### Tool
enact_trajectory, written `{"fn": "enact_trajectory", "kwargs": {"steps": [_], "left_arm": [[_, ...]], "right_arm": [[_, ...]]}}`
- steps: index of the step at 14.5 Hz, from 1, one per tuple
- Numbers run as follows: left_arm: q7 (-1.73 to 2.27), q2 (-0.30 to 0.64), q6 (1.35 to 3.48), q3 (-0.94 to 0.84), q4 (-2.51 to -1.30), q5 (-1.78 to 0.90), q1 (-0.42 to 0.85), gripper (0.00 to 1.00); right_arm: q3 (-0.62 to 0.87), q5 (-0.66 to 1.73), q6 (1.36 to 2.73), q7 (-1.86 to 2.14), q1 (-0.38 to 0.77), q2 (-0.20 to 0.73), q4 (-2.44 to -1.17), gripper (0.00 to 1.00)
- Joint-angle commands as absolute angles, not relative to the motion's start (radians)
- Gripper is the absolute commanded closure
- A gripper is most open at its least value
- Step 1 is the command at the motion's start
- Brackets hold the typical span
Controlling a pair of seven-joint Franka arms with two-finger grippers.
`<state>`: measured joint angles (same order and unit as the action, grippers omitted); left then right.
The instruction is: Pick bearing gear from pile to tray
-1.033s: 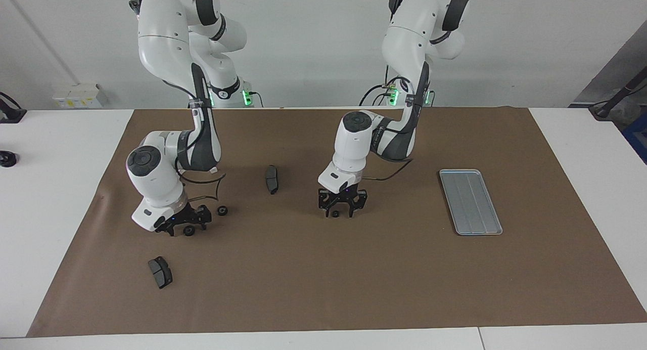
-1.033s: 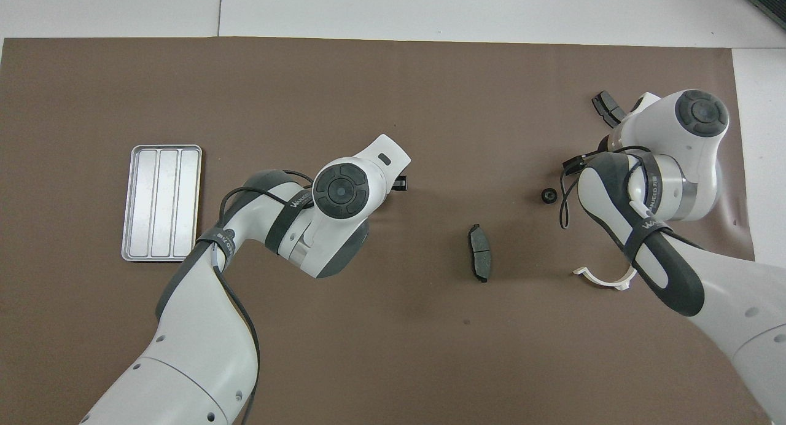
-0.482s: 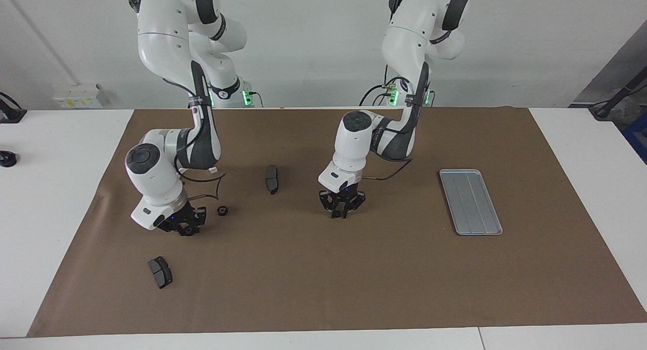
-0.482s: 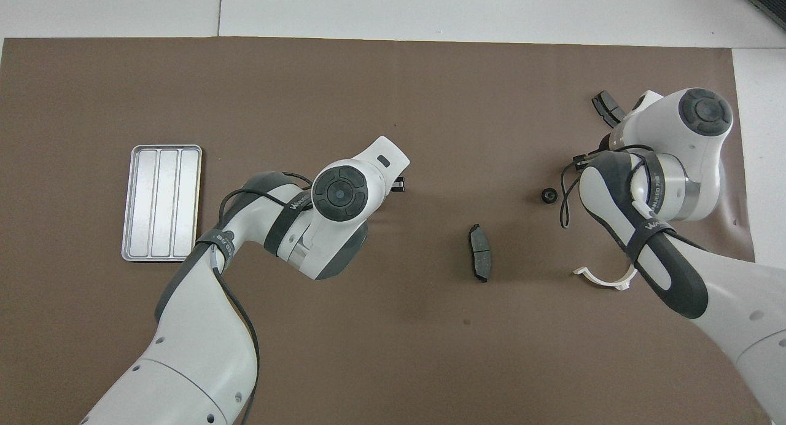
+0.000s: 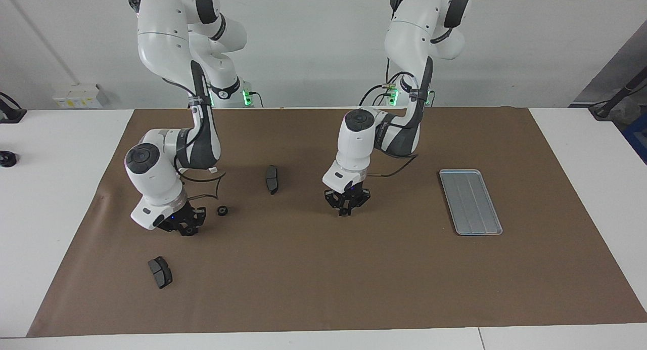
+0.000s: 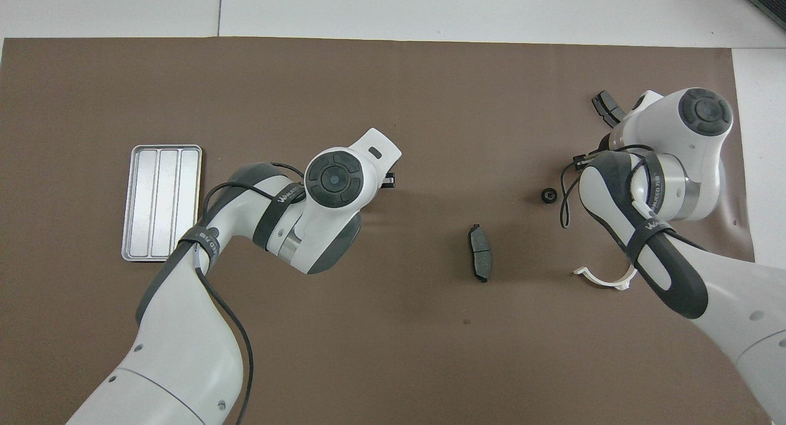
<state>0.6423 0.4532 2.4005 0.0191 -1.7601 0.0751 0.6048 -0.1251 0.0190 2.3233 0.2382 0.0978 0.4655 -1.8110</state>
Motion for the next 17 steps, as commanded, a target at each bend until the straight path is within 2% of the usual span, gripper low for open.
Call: {"fn": "enact_trajectory", "kwargs": {"steps": [1,4,6,10,13,15,17], "left_arm": [[0.632,0.333,2.316,0.018,-1.824,0.092,0.526,1.00],[0.525,0.270,2.325,0.018,-1.884,0.094,0.416,1.00],[0.473,0.261,2.329,0.017,-1.885,0.094,0.339,1.00],[0.361,0.267,2.434,0.015,-1.914,0.094,0.223,1.00],[0.258,0.259,2.574,0.012,-2.011,0.094,0.146,1.00],[0.209,0.275,2.588,0.012,-2.014,0.094,0.114,1.00],[0.180,0.290,2.591,0.012,-2.014,0.094,0.092,1.00]], "right_arm": [[-0.110,0.037,2.293,0.256,0.094,0.431,-1.801,1.00],[-0.112,0.034,2.244,0.068,0.174,0.370,-1.783,1.00],[-0.110,0.029,2.192,-0.067,0.245,0.370,-1.728,1.00],[-0.109,0.035,2.204,-0.343,0.386,0.386,-1.677,1.00],[-0.109,0.034,2.207,-0.565,0.513,0.486,-1.576,1.00],[-0.107,0.028,2.244,-0.674,0.580,0.575,-1.510,1.00],[-0.107,0.028,2.321,-0.731,0.623,0.623,-1.503,1.00]]}}
